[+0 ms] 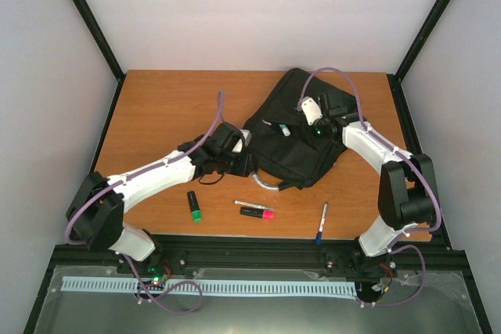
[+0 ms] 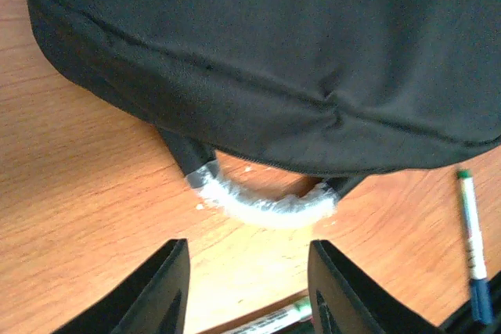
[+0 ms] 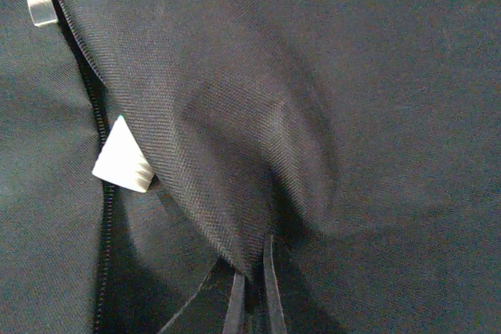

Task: Pack the student bag
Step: Place the stationery in the student bag.

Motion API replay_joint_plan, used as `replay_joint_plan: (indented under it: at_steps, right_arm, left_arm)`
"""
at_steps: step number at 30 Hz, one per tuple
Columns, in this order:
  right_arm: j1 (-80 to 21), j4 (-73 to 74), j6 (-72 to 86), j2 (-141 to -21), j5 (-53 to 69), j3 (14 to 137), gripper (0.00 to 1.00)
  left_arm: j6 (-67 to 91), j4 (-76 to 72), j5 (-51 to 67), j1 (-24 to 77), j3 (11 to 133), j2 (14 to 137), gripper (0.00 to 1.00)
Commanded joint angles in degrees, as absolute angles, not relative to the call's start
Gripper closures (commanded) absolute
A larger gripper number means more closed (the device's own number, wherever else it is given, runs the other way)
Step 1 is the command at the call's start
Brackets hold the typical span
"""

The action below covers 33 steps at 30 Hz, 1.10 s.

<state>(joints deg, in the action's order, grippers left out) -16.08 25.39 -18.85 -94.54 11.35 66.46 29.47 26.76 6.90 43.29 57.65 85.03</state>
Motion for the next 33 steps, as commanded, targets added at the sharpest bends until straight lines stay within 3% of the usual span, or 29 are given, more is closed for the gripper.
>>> replay_joint_plan:
  at_steps: [1,4,6,24,29,33]
  right_arm:
    - [-16.06,25.69,-18.59,-91.54,16.30,65.08,0.97]
    - [-16.02,25.98,-18.79,-91.36,17.75,65.00,0.97]
    - [-16.08,26.28,-18.87,-91.34,18.51,65.20,0.97]
    - [-16.08,25.21,-19.17,-86.65,22.28,63.94,0.97]
    - [-16.04,25.22,-18.98,-86.90,22.48,63.71,0.97]
    - [-16.07,25.13,-19.14,-87.18,22.08,63.76,0.97]
  left_arm:
    - [29.55,24.14,6.70,43.62,60.20,82.97,0.61]
    - [31.19,24.45,3.97,42.74,65.74,88.75,0.90]
    - [31.59,23.89,3.64,42.27,70.21,93.48,0.99]
    - [39.67,11.47,12.86,41.30,90.04,118.23,0.99]
    - [38.30,-7.30,16.53,42.65,81.01,111.65,0.98]
    - [34.97,-3.11,11.88,43.33,79.29,106.75,0.95]
